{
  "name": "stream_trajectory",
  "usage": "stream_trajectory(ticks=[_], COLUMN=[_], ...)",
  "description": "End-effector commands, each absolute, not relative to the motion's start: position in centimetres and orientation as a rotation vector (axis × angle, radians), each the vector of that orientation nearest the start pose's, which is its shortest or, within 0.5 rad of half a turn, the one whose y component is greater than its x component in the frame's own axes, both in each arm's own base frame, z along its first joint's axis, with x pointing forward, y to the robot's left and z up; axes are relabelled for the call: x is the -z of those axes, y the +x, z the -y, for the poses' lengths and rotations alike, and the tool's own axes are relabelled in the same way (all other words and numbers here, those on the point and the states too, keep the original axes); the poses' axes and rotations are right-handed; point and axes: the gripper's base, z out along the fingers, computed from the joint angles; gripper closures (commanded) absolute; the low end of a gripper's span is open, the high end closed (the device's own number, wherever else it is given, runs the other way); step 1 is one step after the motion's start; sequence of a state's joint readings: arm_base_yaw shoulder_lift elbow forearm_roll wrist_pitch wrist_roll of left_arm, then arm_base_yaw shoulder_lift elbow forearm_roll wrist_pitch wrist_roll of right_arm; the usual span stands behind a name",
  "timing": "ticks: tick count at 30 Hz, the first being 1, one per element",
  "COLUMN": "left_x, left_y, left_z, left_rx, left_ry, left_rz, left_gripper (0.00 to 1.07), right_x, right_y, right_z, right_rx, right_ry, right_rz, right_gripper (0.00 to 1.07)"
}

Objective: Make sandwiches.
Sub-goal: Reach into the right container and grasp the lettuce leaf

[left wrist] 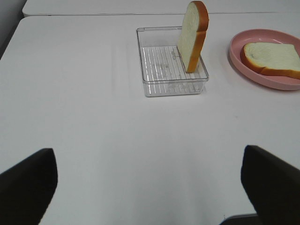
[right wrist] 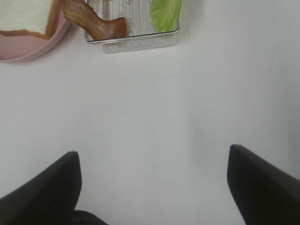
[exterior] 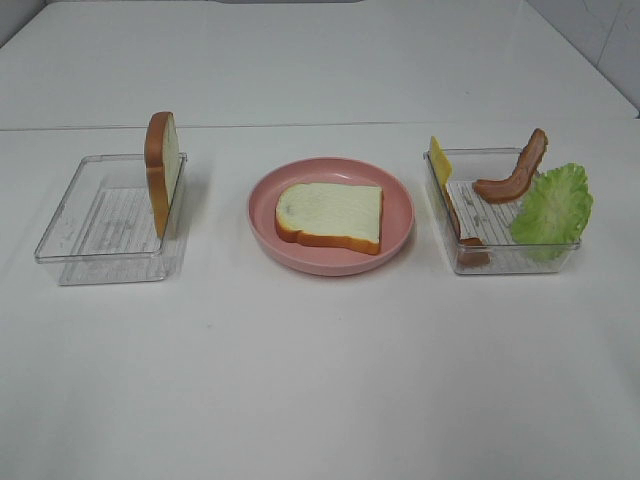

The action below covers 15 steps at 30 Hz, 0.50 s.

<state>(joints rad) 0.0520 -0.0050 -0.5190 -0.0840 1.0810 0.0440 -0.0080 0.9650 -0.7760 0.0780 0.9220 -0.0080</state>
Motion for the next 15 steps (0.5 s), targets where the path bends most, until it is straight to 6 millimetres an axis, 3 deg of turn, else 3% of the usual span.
stream_trajectory(ticks=[1,2,3,5,8,10,14,15], left_x=[-28.1,-28.1,-28.1,-28.1,-28.1,-28.1,-28.1,-28.1], left_y=[-1.1,-1.1,-1.1,-1.1,-1.1,-1.1,-1.1,-1.1], left_z=[0.8,0.8,0.8,0.8,0.8,0.8,0.8,0.8], left_rx=[0.051,0.051,0.051,0.051,0.051,0.051,0.051,0.051], left_ry=[-0.007,-0.007,-0.007,-0.007,-0.007,-0.007,-0.007,-0.007], left_rz=[-2.010,-2.010,-2.010,-2.010,-2.010,-2.010,-2.010,-2.010], left_gripper=[0.07,0.07,0.07,0.07,0.07,0.07,0.07,0.07], right_x=[-29.0,-29.0,-29.0,-28.6,-28.5,-27.9,-27.2,-26.7], right_y=[21.7,24.2,24.2,27.7,28.8,32.4,34.4,35.4], right_z=[-0.3,-0.3,-0.3,-0.2,-0.2,0.3,1.5,2.6], right_rx=[-0.085,-0.082,-0.082,-0.083,-0.083,-0.062,-0.109,-0.150], right_ry=[0.048,0.032,0.032,0.027,0.029,0.003,0.019,0.026], right_rz=[-2.677,-2.707,-2.707,-2.758,-2.771,-2.816,-2.857,-2.867], right_gripper=[0.25,0.25,0.25,0.25,0.25,0.25,0.25,0.25])
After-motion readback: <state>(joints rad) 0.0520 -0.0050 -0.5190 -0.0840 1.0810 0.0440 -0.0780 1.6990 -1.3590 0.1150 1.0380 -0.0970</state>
